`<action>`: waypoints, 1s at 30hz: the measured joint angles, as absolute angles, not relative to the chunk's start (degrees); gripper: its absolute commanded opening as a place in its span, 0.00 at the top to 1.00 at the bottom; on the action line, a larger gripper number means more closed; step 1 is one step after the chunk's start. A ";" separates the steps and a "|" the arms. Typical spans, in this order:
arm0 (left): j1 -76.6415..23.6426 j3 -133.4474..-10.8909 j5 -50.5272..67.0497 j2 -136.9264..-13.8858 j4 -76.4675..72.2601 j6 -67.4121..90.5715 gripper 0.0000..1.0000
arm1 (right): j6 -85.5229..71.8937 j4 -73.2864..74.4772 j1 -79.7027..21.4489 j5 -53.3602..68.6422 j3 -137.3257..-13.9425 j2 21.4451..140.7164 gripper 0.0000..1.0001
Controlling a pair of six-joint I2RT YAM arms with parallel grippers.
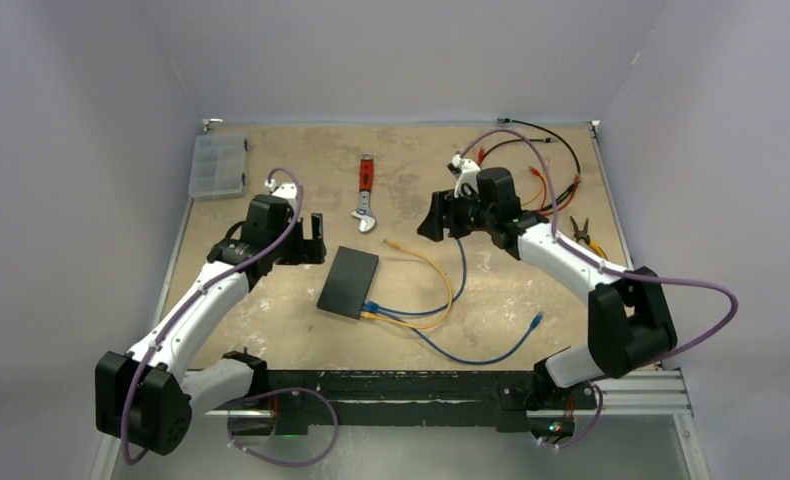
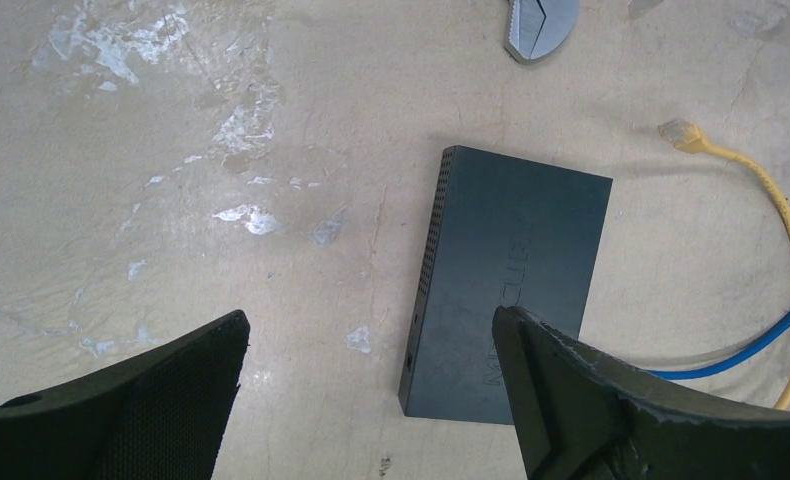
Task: Pull the plug from the switch port
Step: Pull the connector from the switch port.
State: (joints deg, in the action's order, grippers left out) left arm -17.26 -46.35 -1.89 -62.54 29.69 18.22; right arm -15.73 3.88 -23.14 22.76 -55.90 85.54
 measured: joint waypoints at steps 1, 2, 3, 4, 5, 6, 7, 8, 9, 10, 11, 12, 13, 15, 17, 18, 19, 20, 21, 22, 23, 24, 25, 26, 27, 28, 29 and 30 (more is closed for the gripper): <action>-17.26 -46.35 -1.89 -62.65 29.71 18.22 0.07 | -15.75 3.86 -23.68 22.41 -54.81 84.40 0.25; -17.26 -46.35 -1.89 -62.74 29.69 18.22 0.07 | -15.77 3.81 -24.21 22.37 -53.78 83.35 0.25; -17.26 -46.35 -1.89 -62.94 29.69 18.22 0.07 | -15.79 3.79 -24.60 22.31 -52.86 82.39 0.25; -17.26 -46.35 -1.91 -63.18 29.69 18.22 0.07 | -15.90 3.66 -24.95 22.35 -51.90 81.49 0.25; -17.26 -46.35 -1.91 -63.46 29.69 18.22 0.07 | -16.03 3.46 -25.21 22.39 -51.18 80.86 0.25; -17.26 -46.35 -1.91 -63.77 29.69 18.24 0.07 | -16.19 3.01 -25.47 22.50 -50.33 80.31 0.25; -17.26 -46.35 -1.91 -64.03 29.69 18.26 0.07 | -16.38 2.76 -25.67 22.74 -49.63 79.92 0.25; -17.26 -46.35 -1.89 -64.40 29.71 18.35 0.07 | -16.53 2.35 -25.91 23.27 -48.88 79.70 0.25; -17.26 -46.35 -1.85 -64.88 29.71 18.41 0.07 | -16.78 1.83 -26.04 23.77 -48.25 79.68 0.25; -17.26 -46.35 -1.78 -65.21 29.71 18.46 0.07 | -16.95 1.41 -26.26 24.23 -47.66 79.70 0.25; -17.26 -46.35 -1.65 -65.63 29.71 18.65 0.07 | -17.17 0.99 -26.35 25.10 -47.00 79.70 0.25; -17.26 -46.35 -1.41 -65.98 29.71 18.94 0.07 | -17.39 0.43 -26.39 25.78 -46.33 79.70 0.25; -17.26 -46.35 -0.99 -66.24 29.74 19.27 0.07 | -17.58 0.08 -26.50 26.61 -45.82 79.75 0.25; -17.26 -46.17 0.36 -66.54 29.58 20.47 0.07 | -18.20 -1.30 -26.70 28.58 -44.47 79.88 0.25; -17.26 -45.47 2.00 -66.52 28.69 21.98 0.07 | -19.05 -2.85 -26.92 30.96 -43.16 80.31 0.26; -17.26 -44.77 2.98 -66.52 27.70 22.96 0.07 | -19.53 -3.90 -27.05 32.10 -42.46 80.66 0.26; -17.26 -43.81 3.95 -66.52 26.72 23.73 0.07 | -20.10 -5.02 -27.18 33.32 -41.63 81.03 0.26; -17.26 -42.65 4.91 -66.50 25.69 24.69 0.07 | -20.71 -6.00 -27.38 34.33 -40.93 81.36 0.27; -17.26 -41.36 5.93 -66.50 24.75 25.56 0.07 | -21.41 -7.05 -27.66 35.48 -40.10 81.76 0.27; -17.26 -40.07 6.85 -66.52 24.03 26.46 0.07 | -22.06 -7.92 -28.01 36.36 -39.46 82.17 0.27; -17.26 -39.03 7.49 -66.54 23.51 27.05 0.07 | -22.74 -8.91 -28.45 37.23 -38.92 82.72 0.27; -17.26 -37.93 8.01 -66.65 22.92 27.79 0.07 | -23.31 -9.82 -28.95 37.95 -38.50 83.35 0.28; -17.26 -36.99 8.54 -66.87 22.48 28.45 0.07 | -23.88 -10.94 -29.41 38.65 -38.13 84.05 0.28; -17.26 -36.18 8.86 -67.18 22.02 29.12 0.08 | -24.45 -11.79 -29.85 39.09 -37.85 84.73 0.28; -17.26 -35.64 9.08 -67.44 21.52 29.58 0.08 | -24.88 -12.56 -30.24 39.68 -37.69 85.43 0.29; -17.26 -35.09 9.32 -67.68 21.06 30.06 0.09 | -25.17 -13.26 -30.55 40.16 -37.60 86.04 0.29; -17.26 -34.65 9.47 -67.79 20.58 30.55 0.10 | -25.58 -14.09 -30.94 40.51 -37.54 86.80 0.30; -17.26 -34.33 9.72 -67.81 20.16 30.94 0.10 | -26.04 -15.00 -31.31 40.91 -37.50 87.61 0.30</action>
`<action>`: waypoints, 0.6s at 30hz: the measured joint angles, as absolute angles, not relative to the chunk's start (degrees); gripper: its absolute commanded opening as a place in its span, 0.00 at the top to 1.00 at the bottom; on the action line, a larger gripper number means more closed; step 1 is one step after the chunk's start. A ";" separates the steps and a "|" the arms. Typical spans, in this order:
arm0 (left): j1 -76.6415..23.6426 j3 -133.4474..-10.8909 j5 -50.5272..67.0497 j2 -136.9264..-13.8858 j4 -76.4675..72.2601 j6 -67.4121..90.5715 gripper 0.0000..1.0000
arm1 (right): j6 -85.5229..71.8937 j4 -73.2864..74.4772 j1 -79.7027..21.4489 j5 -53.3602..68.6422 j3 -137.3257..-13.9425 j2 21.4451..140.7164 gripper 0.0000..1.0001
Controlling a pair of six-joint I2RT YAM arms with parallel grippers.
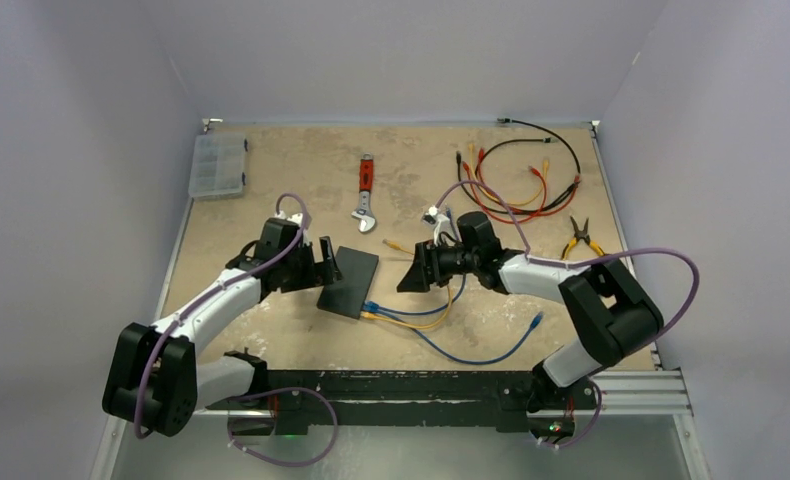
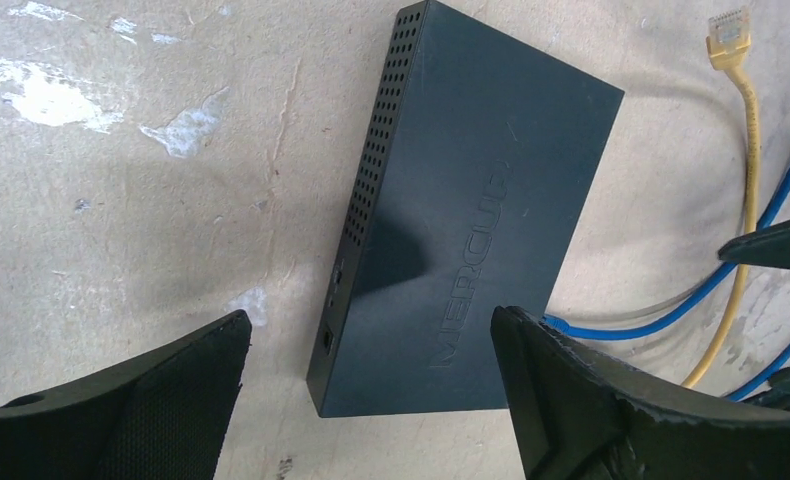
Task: Pull the plug from the switch port
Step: Pull the connector from the switch port.
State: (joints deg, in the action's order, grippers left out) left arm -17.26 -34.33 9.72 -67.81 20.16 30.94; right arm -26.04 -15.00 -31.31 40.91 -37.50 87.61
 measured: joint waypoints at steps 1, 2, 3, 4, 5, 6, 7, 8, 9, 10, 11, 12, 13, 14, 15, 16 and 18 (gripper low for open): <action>-17.26 -34.11 9.85 -67.81 19.79 31.05 0.11 | -26.37 -15.84 -31.66 41.39 -37.50 88.47 0.31; -17.26 -33.85 10.02 -67.81 19.33 31.18 0.12 | -26.68 -16.64 -32.01 41.71 -37.47 89.34 0.31; -17.26 -33.74 10.17 -67.88 19.05 31.44 0.13 | -27.03 -17.34 -32.32 41.82 -37.47 90.08 0.32; -17.26 -33.58 10.39 -67.92 18.44 31.75 0.14 | -27.46 -18.20 -32.69 42.00 -37.47 91.05 0.32; -17.26 -33.32 10.55 -67.92 17.82 31.94 0.15 | -27.79 -19.05 -33.08 42.22 -37.47 92.07 0.32; -17.26 -33.04 10.68 -67.92 17.32 32.14 0.17 | -28.25 -19.86 -33.47 42.44 -37.45 93.03 0.33; -17.26 -32.82 10.81 -67.94 17.12 32.29 0.18 | -28.69 -20.62 -33.80 42.70 -37.43 93.80 0.33; -17.26 -32.58 10.98 -68.03 16.84 32.40 0.20 | -29.26 -21.67 -34.37 43.03 -37.34 94.89 0.34; -17.26 -32.38 11.11 -68.12 16.64 32.47 0.21 | -29.71 -22.35 -34.81 43.16 -37.30 95.57 0.34; -17.26 -32.10 11.35 -68.25 16.34 32.47 0.22 | -30.24 -23.22 -35.42 43.29 -37.30 96.47 0.35; -17.26 -31.88 11.57 -68.38 16.12 32.47 0.24 | -30.76 -24.25 -36.03 43.38 -37.30 97.38 0.35; -17.26 -31.77 11.77 -68.51 15.97 32.51 0.25 | -31.16 -24.99 -36.49 43.40 -37.30 98.13 0.36; -17.26 -31.62 11.97 -68.62 15.68 32.49 0.26 | -31.68 -25.78 -37.08 43.53 -37.30 99.02 0.37; -17.26 -31.51 12.14 -68.69 15.55 32.51 0.27 | -32.14 -26.50 -37.58 43.62 -37.32 99.83 0.38; -17.26 -31.38 12.32 -68.73 15.35 32.51 0.28 | -32.62 -27.35 -38.06 43.72 -37.32 100.71 0.38; -17.26 -31.27 12.49 -68.75 15.25 32.51 0.29 | -33.28 -28.32 -38.54 44.16 -37.32 101.49 0.39; -17.26 -31.16 12.88 -68.77 15.00 32.53 0.30 | -34.24 -30.22 -39.35 44.71 -37.41 102.54 0.41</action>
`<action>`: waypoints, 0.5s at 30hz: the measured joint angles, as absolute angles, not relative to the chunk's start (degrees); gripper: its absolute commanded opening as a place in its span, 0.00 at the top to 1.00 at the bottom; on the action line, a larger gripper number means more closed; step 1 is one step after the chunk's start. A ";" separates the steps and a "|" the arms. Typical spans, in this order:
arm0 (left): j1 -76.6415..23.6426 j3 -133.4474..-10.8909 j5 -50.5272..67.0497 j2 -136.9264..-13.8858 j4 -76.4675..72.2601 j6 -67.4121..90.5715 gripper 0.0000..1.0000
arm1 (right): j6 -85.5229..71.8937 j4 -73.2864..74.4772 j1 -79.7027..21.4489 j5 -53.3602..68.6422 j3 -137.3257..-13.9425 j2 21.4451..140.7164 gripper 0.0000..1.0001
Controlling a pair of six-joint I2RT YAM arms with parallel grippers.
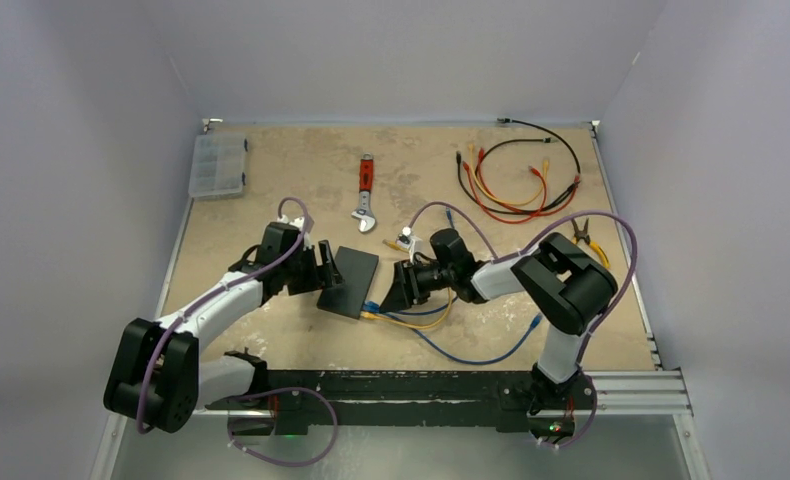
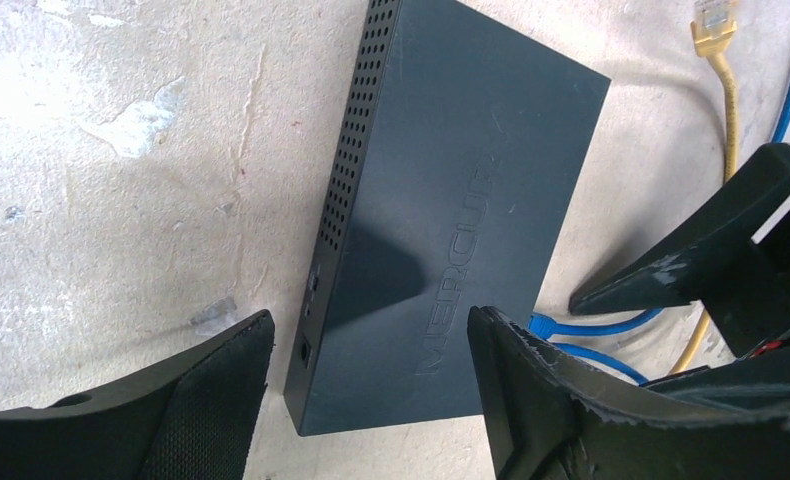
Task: Pull the plug from the switch port
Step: Pull the connector from the switch port.
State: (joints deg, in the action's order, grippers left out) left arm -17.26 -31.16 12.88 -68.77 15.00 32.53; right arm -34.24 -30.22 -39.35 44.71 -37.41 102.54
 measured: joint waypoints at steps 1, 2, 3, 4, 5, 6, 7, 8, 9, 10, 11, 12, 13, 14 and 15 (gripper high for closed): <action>-17.26 -31.14 13.02 -68.77 14.83 32.56 0.31 | -34.61 -30.89 -39.64 44.73 -37.43 102.89 0.42; -17.26 -31.14 13.23 -68.77 14.63 32.56 0.32 | -35.03 -31.59 -39.94 44.84 -37.56 103.48 0.44; -17.26 -31.14 13.39 -68.79 14.44 32.53 0.33 | -35.44 -32.40 -40.23 44.97 -37.71 104.03 0.45; -17.26 -31.14 13.56 -68.82 14.31 32.56 0.33 | -35.86 -33.21 -40.40 45.12 -37.93 104.68 0.46; -17.26 -31.11 13.69 -68.86 14.20 32.56 0.34 | -36.60 -34.74 -40.56 45.67 -38.30 105.93 0.47; -17.26 -31.09 13.89 -68.99 14.15 32.53 0.35 | -36.84 -35.09 -40.62 45.93 -38.41 106.32 0.49; -17.26 -31.09 14.06 -69.12 14.13 32.56 0.36 | -37.52 -36.47 -40.69 46.35 -38.65 107.31 0.49; -17.26 -31.05 14.31 -69.28 14.09 32.53 0.37 | -38.17 -37.98 -40.77 46.92 -38.87 108.33 0.50; -17.26 -31.03 14.52 -69.45 14.09 32.56 0.37 | -38.81 -39.00 -40.77 47.42 -39.11 109.19 0.50; -17.26 -31.03 14.74 -69.58 14.09 32.56 0.38 | -39.53 -40.40 -40.77 48.01 -39.40 110.15 0.50; -17.26 -31.03 14.87 -69.65 14.04 32.56 0.39 | -40.16 -41.60 -40.80 48.64 -39.68 111.02 0.51; -17.26 -31.03 15.03 -69.69 14.00 32.56 0.39 | -40.71 -42.48 -40.80 49.06 -39.90 111.66 0.51; -17.26 -31.03 15.03 -69.71 13.93 32.51 0.40 | -41.15 -43.11 -40.82 49.30 -40.10 112.14 0.51; -17.26 -31.00 15.00 -69.80 13.82 32.49 0.40 | -41.56 -43.55 -40.82 49.58 -40.36 112.55 0.50; -17.26 -31.00 14.98 -69.91 13.76 32.49 0.41 | -41.93 -44.03 -40.82 49.89 -40.58 112.97 0.51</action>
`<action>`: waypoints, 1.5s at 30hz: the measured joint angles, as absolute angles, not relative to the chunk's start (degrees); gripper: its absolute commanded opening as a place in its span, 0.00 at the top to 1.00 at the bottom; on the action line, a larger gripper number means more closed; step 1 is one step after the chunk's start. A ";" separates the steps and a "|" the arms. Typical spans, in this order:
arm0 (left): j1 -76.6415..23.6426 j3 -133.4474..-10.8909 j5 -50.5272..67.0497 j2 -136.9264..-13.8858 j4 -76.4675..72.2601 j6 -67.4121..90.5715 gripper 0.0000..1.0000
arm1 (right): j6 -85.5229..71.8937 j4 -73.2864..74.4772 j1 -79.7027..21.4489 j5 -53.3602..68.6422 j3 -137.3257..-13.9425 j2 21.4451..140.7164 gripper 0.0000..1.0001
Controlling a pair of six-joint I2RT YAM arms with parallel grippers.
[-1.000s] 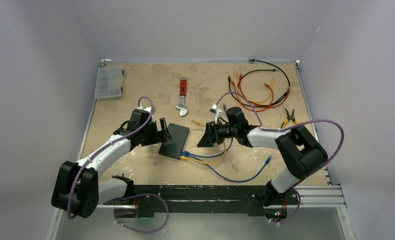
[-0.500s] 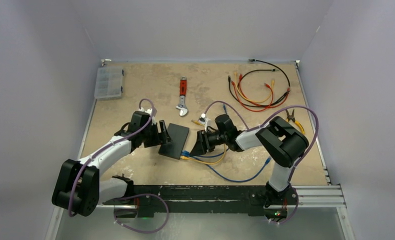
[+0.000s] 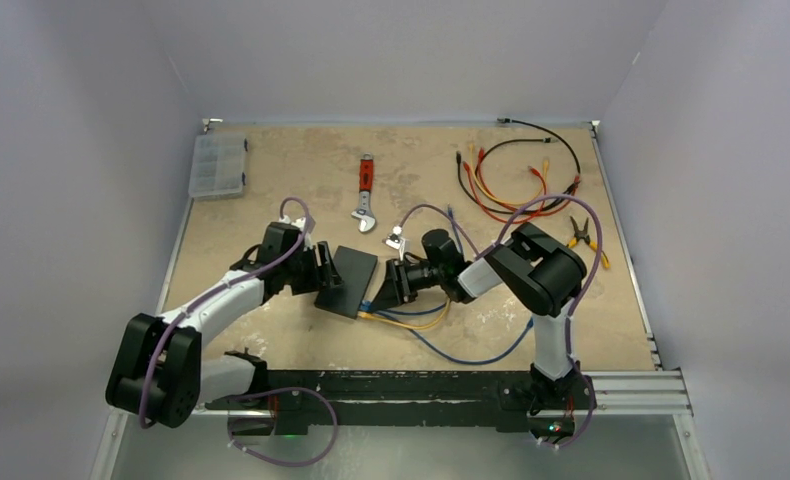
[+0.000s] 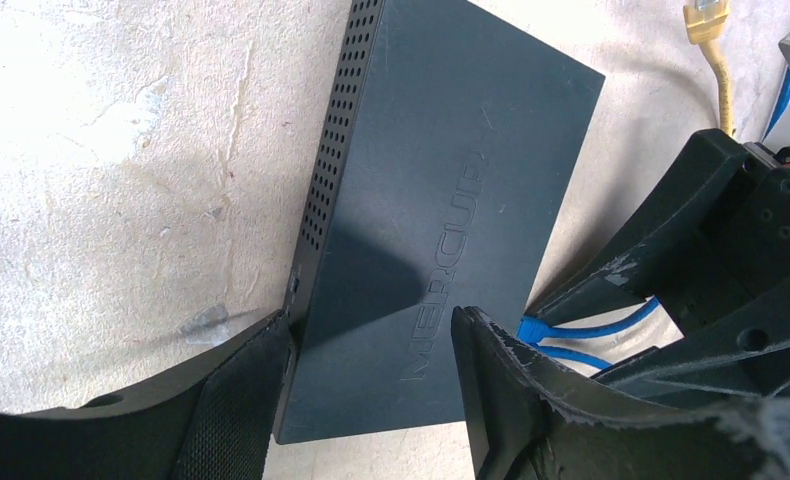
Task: Pull the plug from the switch port
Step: Pull the connector from the switch port.
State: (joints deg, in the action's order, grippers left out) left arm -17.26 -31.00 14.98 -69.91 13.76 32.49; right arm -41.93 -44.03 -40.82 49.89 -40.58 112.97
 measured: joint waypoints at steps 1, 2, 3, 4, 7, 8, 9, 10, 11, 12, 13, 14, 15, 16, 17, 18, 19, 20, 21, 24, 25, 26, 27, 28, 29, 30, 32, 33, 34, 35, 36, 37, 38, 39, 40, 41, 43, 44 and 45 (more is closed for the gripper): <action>-17.26 -31.00 14.85 -70.06 13.69 32.49 0.42 | -42.15 -44.45 -40.82 50.13 -40.86 113.38 0.51; -17.26 -31.00 14.79 -70.24 13.63 32.47 0.43 | -42.48 -44.84 -40.84 50.41 -41.47 114.08 0.51; -17.26 -31.00 14.81 -70.39 13.54 32.45 0.44 | -42.65 -45.10 -40.86 50.52 -42.06 114.59 0.51; -17.26 -30.98 14.81 -70.57 13.41 32.45 0.46 | -42.81 -45.34 -40.88 50.54 -42.74 115.20 0.51; -17.26 -30.96 15.03 -70.98 13.04 32.47 0.49 | -43.11 -46.11 -40.88 50.50 -44.49 116.66 0.53; -17.26 -30.94 15.18 -71.09 12.91 32.47 0.50 | -43.20 -46.26 -40.91 50.50 -44.80 116.95 0.54; -17.26 -30.94 15.27 -71.24 12.86 32.47 0.51 | -43.38 -46.39 -40.95 50.48 -45.15 117.25 0.55; -17.26 -30.87 15.33 -71.31 12.84 32.47 0.51 | -43.48 -46.65 -40.97 50.48 -45.39 117.58 0.56; -17.26 -30.79 15.35 -71.35 12.78 32.47 0.51 | -43.68 -47.03 -40.99 50.50 -45.60 117.95 0.58; -17.26 -30.68 15.40 -71.37 12.75 32.47 0.51 | -43.90 -47.27 -40.99 50.50 -45.76 118.21 0.62; -17.26 -30.59 15.46 -71.37 12.73 32.47 0.51 | -43.94 -47.46 -40.99 50.48 -45.84 118.41 0.64; -17.28 -30.50 15.46 -71.40 12.71 32.47 0.51 | -43.94 -47.57 -40.99 50.46 -45.87 118.56 0.66; -17.28 -30.46 15.49 -71.40 12.71 32.47 0.52 | -43.97 -47.62 -40.99 50.28 -45.87 118.78 0.69; -17.28 -30.39 15.49 -71.40 12.71 32.47 0.52 | -43.99 -47.64 -40.97 50.28 -45.87 118.87 0.74; -17.28 -30.39 15.49 -71.46 12.71 32.47 0.52 | -43.94 -47.59 -40.97 50.06 -45.87 118.87 0.78; -17.28 -30.39 15.51 -71.50 12.71 32.47 0.52 | -43.88 -47.51 -40.97 50.02 -45.87 118.87 0.83; -17.26 -30.39 15.55 -71.64 12.69 32.47 0.52 | -43.86 -47.44 -40.93 50.09 -45.80 118.87 0.88; -17.28 -30.39 15.62 -71.83 12.69 32.45 0.52 | -43.79 -47.48 -40.91 50.28 -45.71 118.87 0.93; -17.26 -30.39 15.62 -72.07 12.71 32.42 0.51 | -43.70 -47.33 -40.88 50.17 -45.58 118.87 0.97; -17.30 -30.39 15.94 -72.58 12.69 32.45 0.47 | -43.77 -47.31 -40.99 50.48 -45.15 118.89 1.00; -17.30 -30.39 16.14 -72.71 12.71 32.42 0.45 | -43.81 -47.35 -40.99 50.48 -45.04 118.89 1.00; -17.32 -30.41 16.34 -72.93 12.71 32.40 0.42 | -43.81 -47.55 -40.99 50.48 -44.97 118.91 1.00; -17.32 -30.52 16.43 -73.12 12.78 32.36 0.40 | -43.81 -47.64 -40.99 50.48 -44.95 118.93 1.00; -17.34 -31.03 16.71 -73.56 13.17 32.27 0.38 | -43.86 -47.72 -40.99 50.48 -44.93 119.00 1.00; -17.39 -31.09 16.71 -73.60 13.19 32.25 0.37 | -43.88 -47.86 -40.97 50.54 -44.93 119.13 1.00; -17.39 -31.57 16.78 -73.76 13.69 31.97 0.35 | -43.90 -48.05 -40.95 50.70 -44.93 119.28 1.00; -17.39 -33.10 16.71 -73.89 14.94 31.33 0.32 | -43.92 -48.25 -40.91 50.87 -44.93 119.42 1.00; -17.39 -33.95 16.67 -73.95 15.31 30.81 0.31 | -43.88 -48.23 -40.91 50.87 -44.93 119.42 1.00; -17.39 -35.40 16.51 -74.11 15.86 30.26 0.31 | -43.86 -48.18 -40.91 50.87 -44.93 119.42 1.00; -17.39 -36.62 16.49 -74.39 16.14 29.67 0.31 | -43.79 -48.03 -40.91 50.87 -44.95 119.42 1.00; -17.39 -38.39 16.43 -74.89 16.47 28.84 0.30 | -43.70 -47.90 -40.91 50.89 -45.01 119.42 1.00; -17.39 -40.69 16.40 -75.77 17.08 27.73 0.30 | -43.55 -47.62 -40.86 50.94 -45.12 119.42 1.00; -17.39 -42.35 16.40 -76.55 17.23 26.87 0.30 | -43.46 -47.35 -40.86 50.98 -45.23 119.42 1.00; -17.39 -44.31 16.43 -77.56 17.41 25.78 0.30 | -43.35 -47.00 -40.86 51.05 -45.43 119.42 1.00; -17.39 -46.17 16.51 -78.65 17.52 24.82 0.30 | -43.18 -46.52 -40.84 51.18 -45.67 119.42 1.00; -17.39 -47.90 16.62 -79.72 17.67 23.94 0.30 | -42.92 -45.89 -40.82 51.37 -45.93 119.42 1.00; -17.39 -50.48 16.97 -81.56 17.76 22.26 0.30 | -42.37 -44.40 -40.75 51.86 -46.63 119.42 1.00; -17.39 -51.51 17.23 -82.37 17.93 21.39 0.30 | -42.17 -43.75 -40.75 52.01 -46.94 119.42 1.00; -17.39 -52.42 17.47 -83.15 18.26 20.49 0.30 | -41.91 -43.00 -40.80 52.05 -47.33 119.42 1.00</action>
State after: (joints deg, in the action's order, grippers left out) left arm -17.39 -52.42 17.47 -83.15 18.26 20.49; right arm -41.91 -43.00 -40.80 52.05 -47.33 119.42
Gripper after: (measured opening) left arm 0.702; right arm 0.028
